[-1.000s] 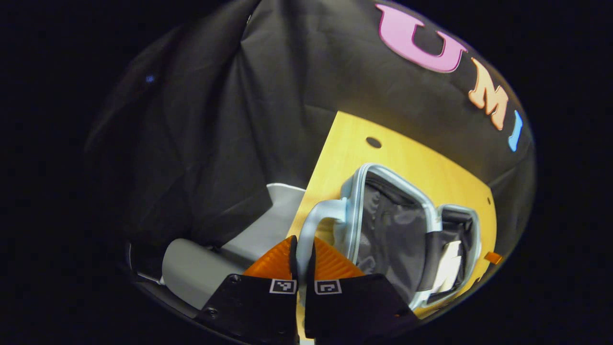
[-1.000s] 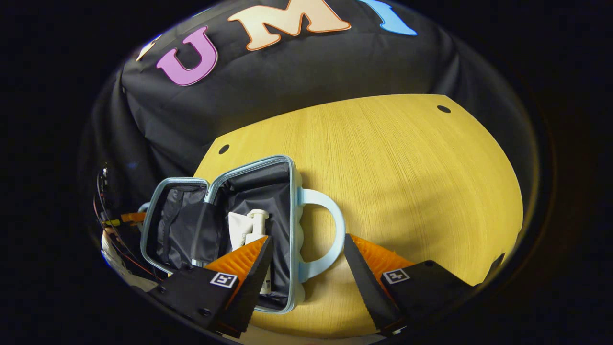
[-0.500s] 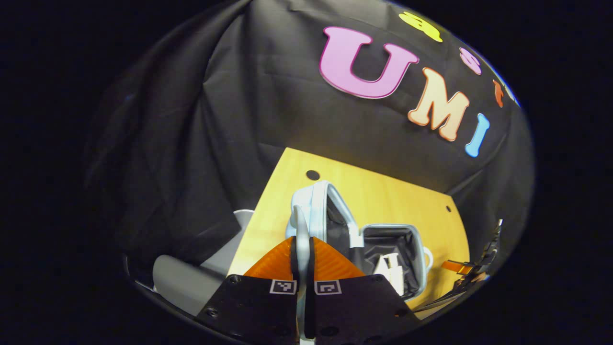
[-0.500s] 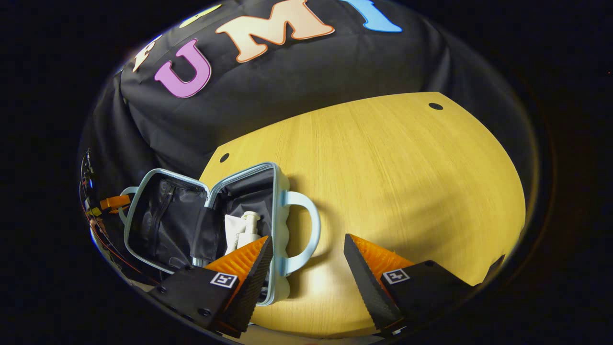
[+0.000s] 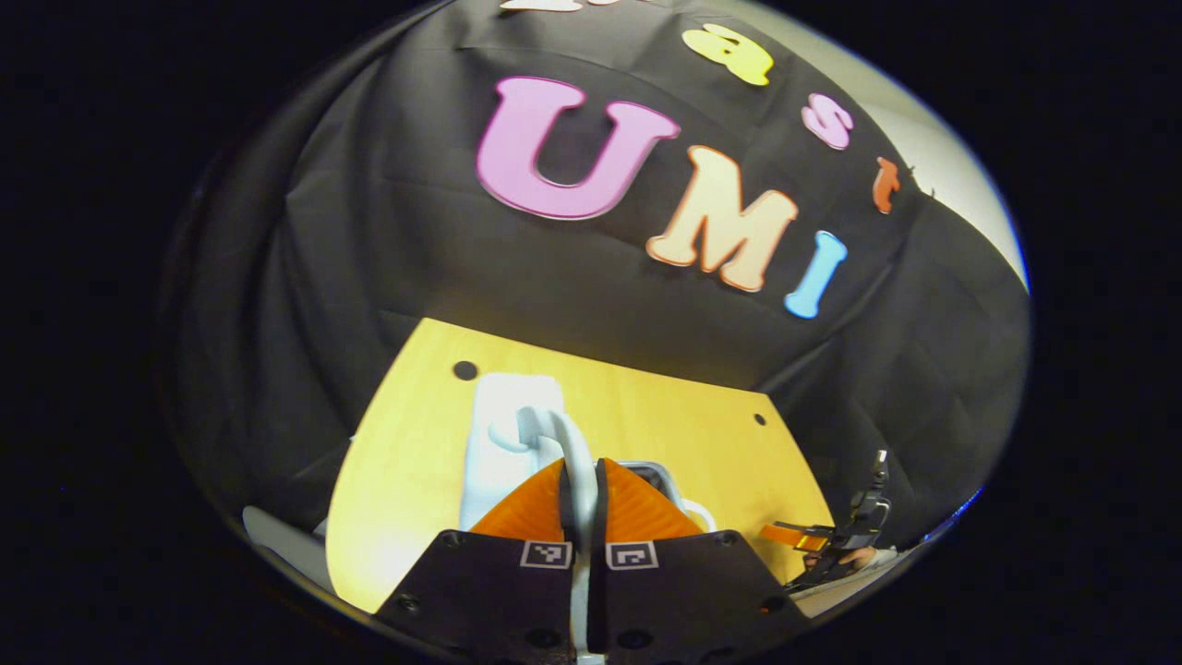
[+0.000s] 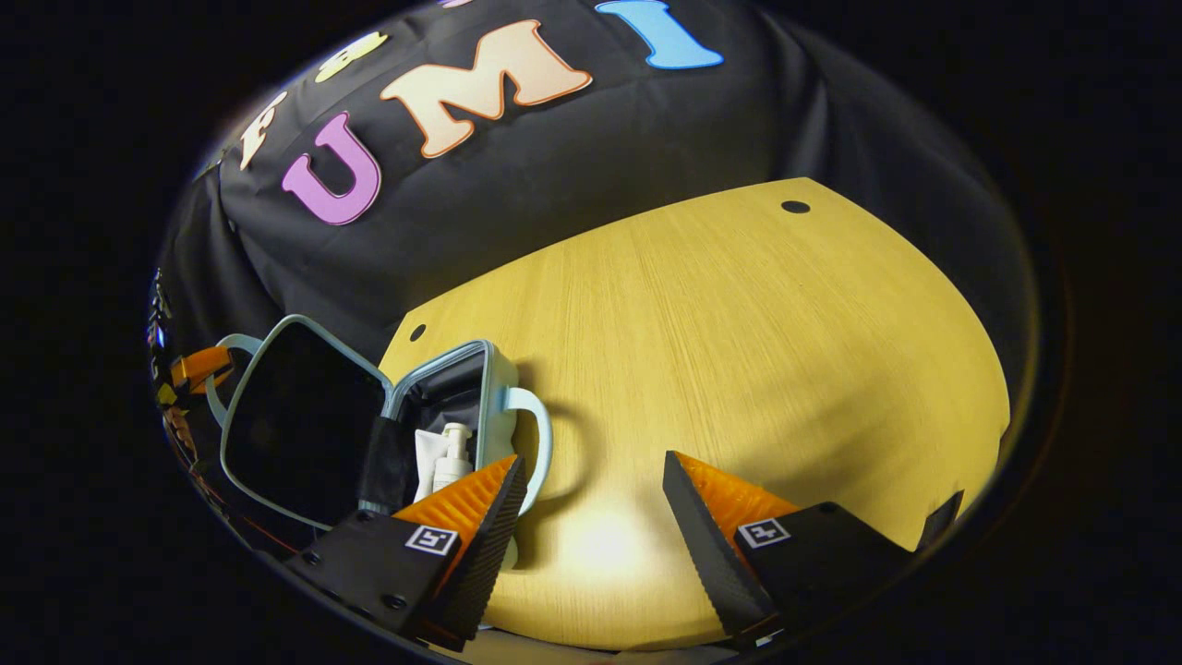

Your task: First open the suitcase, pack the skin care products into it, and then close the suitcase.

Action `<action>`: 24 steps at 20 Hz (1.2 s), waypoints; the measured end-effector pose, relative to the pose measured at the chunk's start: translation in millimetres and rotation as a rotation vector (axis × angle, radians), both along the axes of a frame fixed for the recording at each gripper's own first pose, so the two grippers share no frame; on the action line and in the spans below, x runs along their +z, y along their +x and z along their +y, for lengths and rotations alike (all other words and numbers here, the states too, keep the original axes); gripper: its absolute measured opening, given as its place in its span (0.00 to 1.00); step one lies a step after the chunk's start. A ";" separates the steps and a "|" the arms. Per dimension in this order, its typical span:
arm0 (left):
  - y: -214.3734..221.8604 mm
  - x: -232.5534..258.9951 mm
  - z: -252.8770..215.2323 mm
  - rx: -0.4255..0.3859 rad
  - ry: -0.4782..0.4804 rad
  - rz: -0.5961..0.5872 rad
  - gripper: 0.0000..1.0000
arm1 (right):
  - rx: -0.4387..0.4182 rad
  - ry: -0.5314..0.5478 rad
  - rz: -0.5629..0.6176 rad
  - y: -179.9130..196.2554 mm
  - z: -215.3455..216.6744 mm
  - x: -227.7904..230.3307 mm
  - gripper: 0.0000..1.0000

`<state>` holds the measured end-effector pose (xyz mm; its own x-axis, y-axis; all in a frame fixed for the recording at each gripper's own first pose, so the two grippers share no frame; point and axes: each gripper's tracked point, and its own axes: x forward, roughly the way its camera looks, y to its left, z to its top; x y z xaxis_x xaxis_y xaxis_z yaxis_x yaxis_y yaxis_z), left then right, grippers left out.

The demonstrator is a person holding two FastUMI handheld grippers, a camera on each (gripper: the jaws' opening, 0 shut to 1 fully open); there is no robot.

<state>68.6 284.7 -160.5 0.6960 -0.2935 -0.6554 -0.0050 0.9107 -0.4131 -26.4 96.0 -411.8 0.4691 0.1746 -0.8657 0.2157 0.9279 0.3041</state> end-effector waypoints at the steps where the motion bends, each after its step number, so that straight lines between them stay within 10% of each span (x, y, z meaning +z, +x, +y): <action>1: 0.1 1.1 -17.6 -0.022 -0.018 -0.003 0.00 | -0.007 -0.001 0.001 -2.2 -6.6 0.5 0.94; 14: -1.8 -58.4 -187.8 -0.223 -0.236 0.102 0.00 | -0.141 -0.039 0.006 -35.6 -92.3 11.6 0.94; 24: -34.3 -160.9 -274.6 -0.326 -0.173 0.304 0.00 | -0.225 -0.084 0.030 -70.2 -151.5 19.5 0.94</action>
<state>34.3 10.1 -321.4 0.3336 -0.5877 -0.7371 0.1255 0.8026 -0.5832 -96.6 -55.4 -392.2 0.4622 -0.0044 -0.8867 0.4273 0.8773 0.2184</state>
